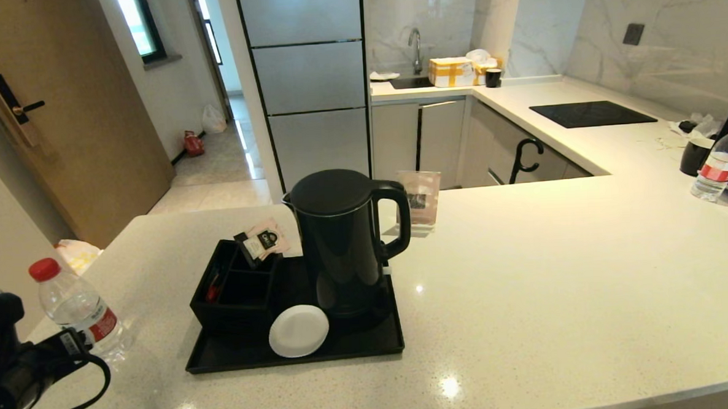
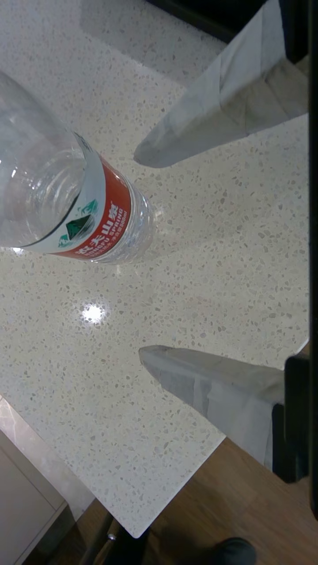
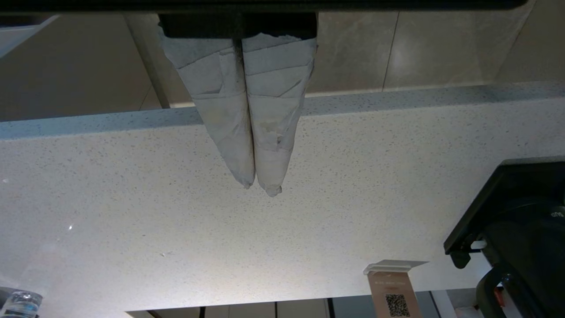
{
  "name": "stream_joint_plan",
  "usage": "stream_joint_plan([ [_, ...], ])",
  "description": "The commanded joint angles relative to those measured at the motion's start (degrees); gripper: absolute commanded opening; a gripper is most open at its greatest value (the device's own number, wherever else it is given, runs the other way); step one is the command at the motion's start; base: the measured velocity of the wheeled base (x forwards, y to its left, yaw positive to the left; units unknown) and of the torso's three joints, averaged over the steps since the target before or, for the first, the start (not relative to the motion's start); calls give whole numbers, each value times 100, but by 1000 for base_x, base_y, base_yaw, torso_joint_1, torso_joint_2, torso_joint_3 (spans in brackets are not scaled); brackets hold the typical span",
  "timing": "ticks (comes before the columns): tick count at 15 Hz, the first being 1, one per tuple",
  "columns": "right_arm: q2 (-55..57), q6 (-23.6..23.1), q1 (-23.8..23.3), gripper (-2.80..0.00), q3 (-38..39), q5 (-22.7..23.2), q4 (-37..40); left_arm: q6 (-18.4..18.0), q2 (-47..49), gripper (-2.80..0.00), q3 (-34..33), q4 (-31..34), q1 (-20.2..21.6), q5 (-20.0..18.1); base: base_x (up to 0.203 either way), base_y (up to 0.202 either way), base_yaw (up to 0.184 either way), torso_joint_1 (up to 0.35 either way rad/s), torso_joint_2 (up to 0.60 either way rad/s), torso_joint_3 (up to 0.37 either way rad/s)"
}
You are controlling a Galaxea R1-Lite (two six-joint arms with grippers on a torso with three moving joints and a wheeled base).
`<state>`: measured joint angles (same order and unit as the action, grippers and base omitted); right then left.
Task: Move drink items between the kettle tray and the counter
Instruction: Return the bottled water to its original position
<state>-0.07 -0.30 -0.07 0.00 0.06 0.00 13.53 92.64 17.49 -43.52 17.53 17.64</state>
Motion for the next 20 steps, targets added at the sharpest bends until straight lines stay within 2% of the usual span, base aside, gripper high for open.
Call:
stream_joint_plan([
  [1,7,-5,-10,-280,0,3,0,-18,28,0,-2,-52,4,8,0,0,0,0,0,0],
  [2,7,-5,-1,-280,9,3,0,-152,164,0,-6,-376,0,-5,0,0,0,0,0,0],
  [5,7,-13,-1,-280,9,3,0,-672,1206,0,-2,-1918,-10,-53,0,0,0,0,0,0],
  [6,7,-13,-1,-280,9,3,0,-808,1292,0,0,-2134,-13,-68,0,0,0,0,0,0],
  [8,7,-13,-1,-280,9,3,0,-808,1292,0,0,-2134,-13,-68,0,0,0,0,0,0],
  [12,7,-5,-1,-280,9,3,0,-1300,2044,0,246,-3124,-156,-84,0,0,0,0,0,0],
  [20,7,-5,-1,-280,9,3,0,-1432,2092,0,465,-3180,-215,-68,0,0,0,0,0,0],
])
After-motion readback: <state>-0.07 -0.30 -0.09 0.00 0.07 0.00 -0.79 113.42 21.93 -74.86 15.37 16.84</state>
